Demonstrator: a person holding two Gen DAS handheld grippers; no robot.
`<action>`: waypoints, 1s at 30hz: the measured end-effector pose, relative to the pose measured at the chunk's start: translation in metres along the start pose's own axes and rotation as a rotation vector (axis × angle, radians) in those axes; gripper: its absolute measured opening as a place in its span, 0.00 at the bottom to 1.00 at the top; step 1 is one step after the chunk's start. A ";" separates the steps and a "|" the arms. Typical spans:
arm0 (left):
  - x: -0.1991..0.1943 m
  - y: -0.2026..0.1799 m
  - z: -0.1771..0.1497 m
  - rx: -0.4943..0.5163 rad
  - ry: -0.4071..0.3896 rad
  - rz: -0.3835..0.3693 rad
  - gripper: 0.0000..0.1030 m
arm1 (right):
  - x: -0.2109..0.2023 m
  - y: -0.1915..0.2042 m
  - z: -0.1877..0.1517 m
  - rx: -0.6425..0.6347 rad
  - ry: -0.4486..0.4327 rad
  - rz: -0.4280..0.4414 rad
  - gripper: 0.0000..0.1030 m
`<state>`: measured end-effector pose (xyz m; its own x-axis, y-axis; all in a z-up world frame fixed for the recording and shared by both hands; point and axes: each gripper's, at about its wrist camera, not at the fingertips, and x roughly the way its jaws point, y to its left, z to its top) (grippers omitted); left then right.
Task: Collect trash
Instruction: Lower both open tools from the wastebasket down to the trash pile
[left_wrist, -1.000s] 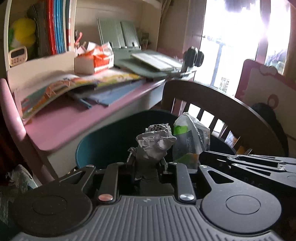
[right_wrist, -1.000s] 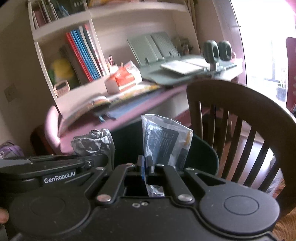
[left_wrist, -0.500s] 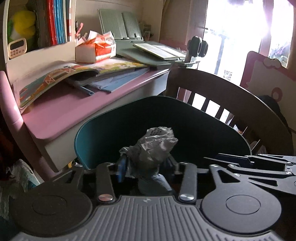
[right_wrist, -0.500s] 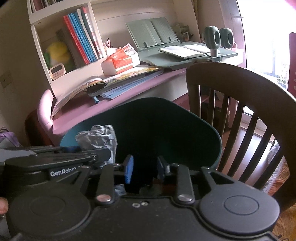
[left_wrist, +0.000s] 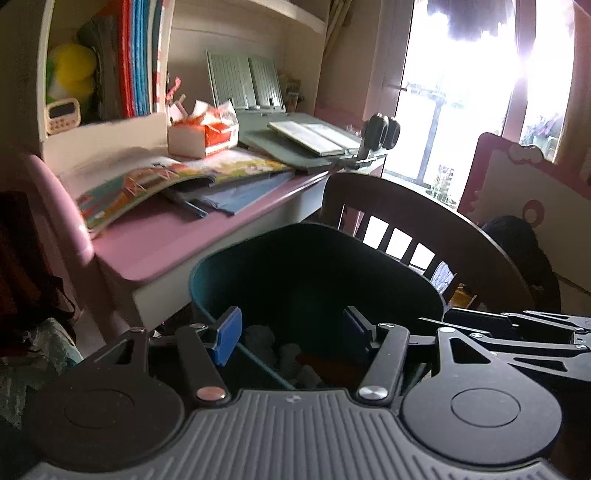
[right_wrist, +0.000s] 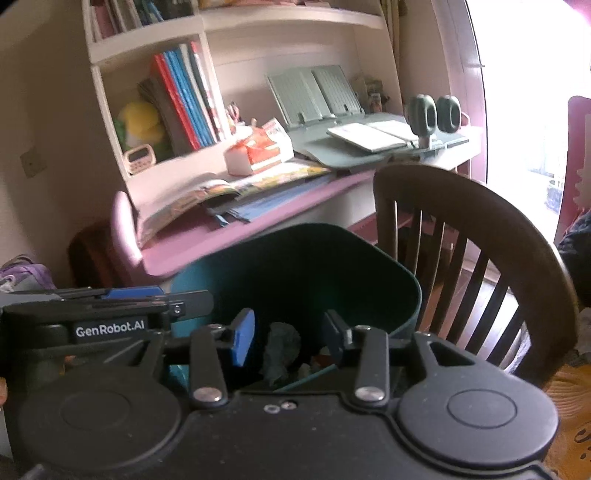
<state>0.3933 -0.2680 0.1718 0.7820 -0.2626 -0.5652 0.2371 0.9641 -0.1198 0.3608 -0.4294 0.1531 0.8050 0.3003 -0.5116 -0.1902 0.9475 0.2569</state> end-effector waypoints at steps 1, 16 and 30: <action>-0.007 0.001 0.000 0.001 -0.004 0.002 0.58 | -0.006 0.004 0.000 -0.007 -0.006 0.002 0.41; -0.125 0.043 -0.037 -0.034 -0.027 0.005 0.62 | -0.090 0.084 -0.026 -0.118 -0.044 0.092 0.45; -0.182 0.128 -0.123 -0.105 0.022 0.052 0.79 | -0.085 0.157 -0.088 -0.177 0.033 0.224 0.50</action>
<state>0.2111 -0.0915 0.1591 0.7789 -0.2121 -0.5902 0.1340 0.9756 -0.1738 0.2129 -0.2962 0.1649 0.7139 0.5050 -0.4851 -0.4589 0.8607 0.2206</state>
